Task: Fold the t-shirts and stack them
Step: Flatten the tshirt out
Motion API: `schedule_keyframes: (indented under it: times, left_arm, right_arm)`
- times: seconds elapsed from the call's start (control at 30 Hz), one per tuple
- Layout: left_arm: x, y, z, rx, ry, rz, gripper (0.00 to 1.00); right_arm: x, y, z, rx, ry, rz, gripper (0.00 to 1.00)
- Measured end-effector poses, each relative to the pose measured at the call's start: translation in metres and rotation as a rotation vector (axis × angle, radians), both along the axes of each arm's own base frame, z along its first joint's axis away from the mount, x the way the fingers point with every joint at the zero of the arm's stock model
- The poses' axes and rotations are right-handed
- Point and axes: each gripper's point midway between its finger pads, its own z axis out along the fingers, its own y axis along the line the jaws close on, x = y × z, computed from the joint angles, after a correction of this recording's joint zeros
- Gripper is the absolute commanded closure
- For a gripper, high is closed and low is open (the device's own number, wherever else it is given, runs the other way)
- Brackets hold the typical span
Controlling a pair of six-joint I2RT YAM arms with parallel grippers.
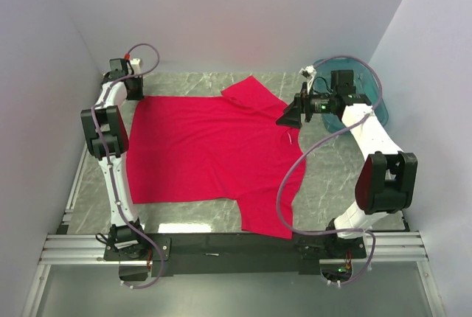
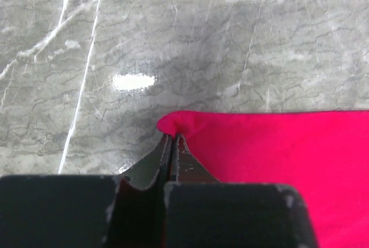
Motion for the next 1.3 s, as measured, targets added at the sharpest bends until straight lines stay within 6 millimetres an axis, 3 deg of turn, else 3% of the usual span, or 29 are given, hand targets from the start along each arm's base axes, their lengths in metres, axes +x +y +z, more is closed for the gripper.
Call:
schedule_keyframes:
  times: [0.07,0.13,0.23,0.33,0.4,0.43,0.5,0.57,0.67,0.87,0.93,1.0,1.03,1.2,1.3]
  left_arm:
    - [-0.001,0.0,0.002,-0.001,-0.011,0.003,1.0]
    - [-0.009,-0.002,0.003,-0.005,-0.008,0.01,1.0]
    - [-0.026,-0.005,0.011,-0.016,0.001,0.021,1.0]
    - [-0.037,-0.008,0.027,-0.026,-0.014,0.033,1.0]
    - [-0.042,-0.009,0.039,-0.029,-0.031,0.04,1.0]
    - [-0.044,-0.01,0.044,-0.03,-0.04,0.041,1.0]
    - [-0.047,-0.011,0.051,-0.033,-0.055,0.043,0.99]
    - [-0.05,-0.012,0.055,-0.042,-0.06,0.053,1.0]
    - [-0.057,-0.014,0.055,-0.055,-0.054,0.064,1.0]
    - [-0.065,-0.018,0.051,-0.074,-0.038,0.072,1.0]
    - [-0.066,-0.019,0.051,-0.078,-0.038,0.071,1.0]
    - [-0.069,-0.02,0.051,-0.084,-0.035,0.073,1.0]
    - [-0.072,-0.021,0.051,-0.087,-0.033,0.073,1.0]
    - [-0.082,-0.025,0.061,-0.102,-0.041,0.076,1.0]
    - [-0.086,-0.026,0.07,-0.105,-0.056,0.076,1.0]
  right_arm:
    - [0.011,-0.001,-0.003,-0.052,0.015,-0.033,0.04]
    - [0.038,0.0,-0.01,-0.133,0.022,-0.092,0.05]
    - [0.091,0.003,-0.022,-0.264,0.058,-0.223,0.07]
    - [0.162,0.011,-0.037,-0.333,0.081,-0.349,0.1]
    - [0.194,0.011,-0.057,-0.364,0.115,-0.42,0.1]
    - [0.21,0.007,-0.077,-0.392,0.147,-0.475,0.1]
    - [0.221,-0.001,-0.106,-0.441,0.198,-0.54,0.1]
    - [0.224,-0.014,-0.139,-0.505,0.263,-0.619,0.1]
    - [0.22,-0.027,-0.166,-0.569,0.333,-0.693,0.12]
    - [0.22,-0.038,-0.169,-0.598,0.359,-0.769,0.18]
    - [0.218,-0.038,-0.171,-0.601,0.374,-0.774,0.26]
    - [0.216,-0.039,-0.171,-0.592,0.39,-0.775,0.24]
    - [0.215,-0.039,-0.173,-0.59,0.397,-0.77,0.32]
    - [0.204,-0.035,-0.182,-0.577,0.455,-0.734,0.44]
    - [0.198,-0.035,-0.188,-0.565,0.487,-0.713,0.65]
